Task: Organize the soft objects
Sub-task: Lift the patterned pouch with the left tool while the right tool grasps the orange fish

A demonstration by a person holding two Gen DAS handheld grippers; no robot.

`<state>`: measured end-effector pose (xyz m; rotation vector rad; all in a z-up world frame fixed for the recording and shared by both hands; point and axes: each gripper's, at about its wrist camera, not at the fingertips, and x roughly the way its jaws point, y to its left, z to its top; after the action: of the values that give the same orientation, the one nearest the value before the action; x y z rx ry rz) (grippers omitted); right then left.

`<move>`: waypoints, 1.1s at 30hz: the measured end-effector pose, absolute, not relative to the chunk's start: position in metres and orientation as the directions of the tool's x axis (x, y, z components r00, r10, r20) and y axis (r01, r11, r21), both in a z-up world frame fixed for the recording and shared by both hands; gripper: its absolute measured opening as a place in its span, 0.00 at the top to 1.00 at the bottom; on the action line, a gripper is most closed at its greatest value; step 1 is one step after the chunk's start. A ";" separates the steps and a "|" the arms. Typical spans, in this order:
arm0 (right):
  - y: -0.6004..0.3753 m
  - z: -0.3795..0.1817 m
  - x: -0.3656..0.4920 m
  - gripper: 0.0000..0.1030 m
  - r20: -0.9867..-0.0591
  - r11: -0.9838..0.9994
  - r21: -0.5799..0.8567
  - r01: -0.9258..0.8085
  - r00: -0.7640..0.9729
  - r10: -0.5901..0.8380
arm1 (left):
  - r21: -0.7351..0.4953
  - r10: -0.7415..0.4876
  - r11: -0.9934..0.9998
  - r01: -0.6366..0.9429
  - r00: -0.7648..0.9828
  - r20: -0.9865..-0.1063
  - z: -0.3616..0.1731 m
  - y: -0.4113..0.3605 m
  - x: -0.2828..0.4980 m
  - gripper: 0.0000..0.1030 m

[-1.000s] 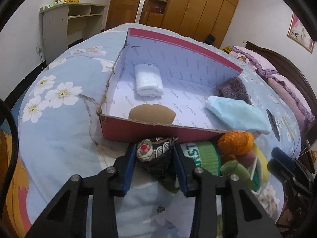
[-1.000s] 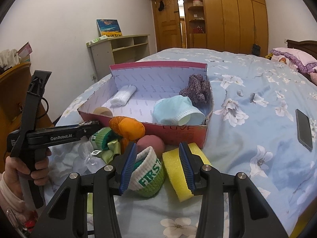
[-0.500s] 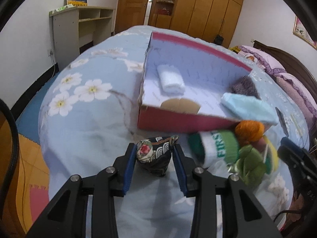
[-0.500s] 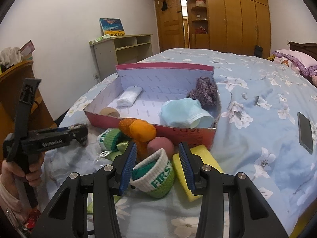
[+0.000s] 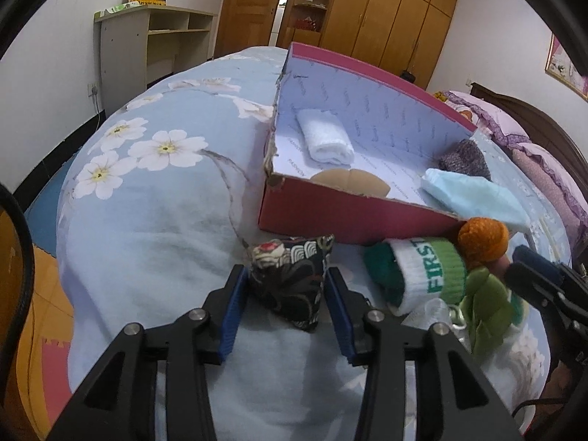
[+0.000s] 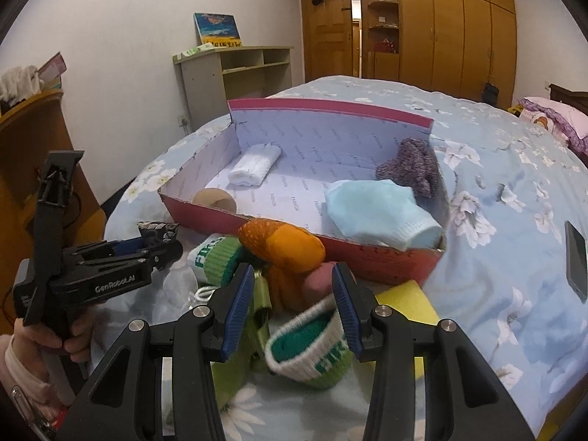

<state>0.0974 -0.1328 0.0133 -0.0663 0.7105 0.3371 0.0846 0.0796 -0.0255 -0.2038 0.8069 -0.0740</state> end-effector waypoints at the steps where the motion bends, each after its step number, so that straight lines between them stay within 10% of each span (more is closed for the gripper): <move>1: -0.131 0.013 0.100 0.56 -0.653 0.944 0.053 -0.325 0.704 0.279 | -0.210 -0.143 0.978 -0.013 0.689 -0.710 -0.027 0.080 0.085 0.56; 33: -0.085 0.003 0.121 0.42 -0.683 0.983 0.012 -0.183 0.716 0.142 | -0.236 -0.166 0.972 -0.003 0.704 -0.690 -0.033 0.082 0.083 0.53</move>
<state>0.1215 -0.0855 0.0034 -0.0576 0.7509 0.1804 0.0831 0.0822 -0.0330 -0.2273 0.7859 -0.0912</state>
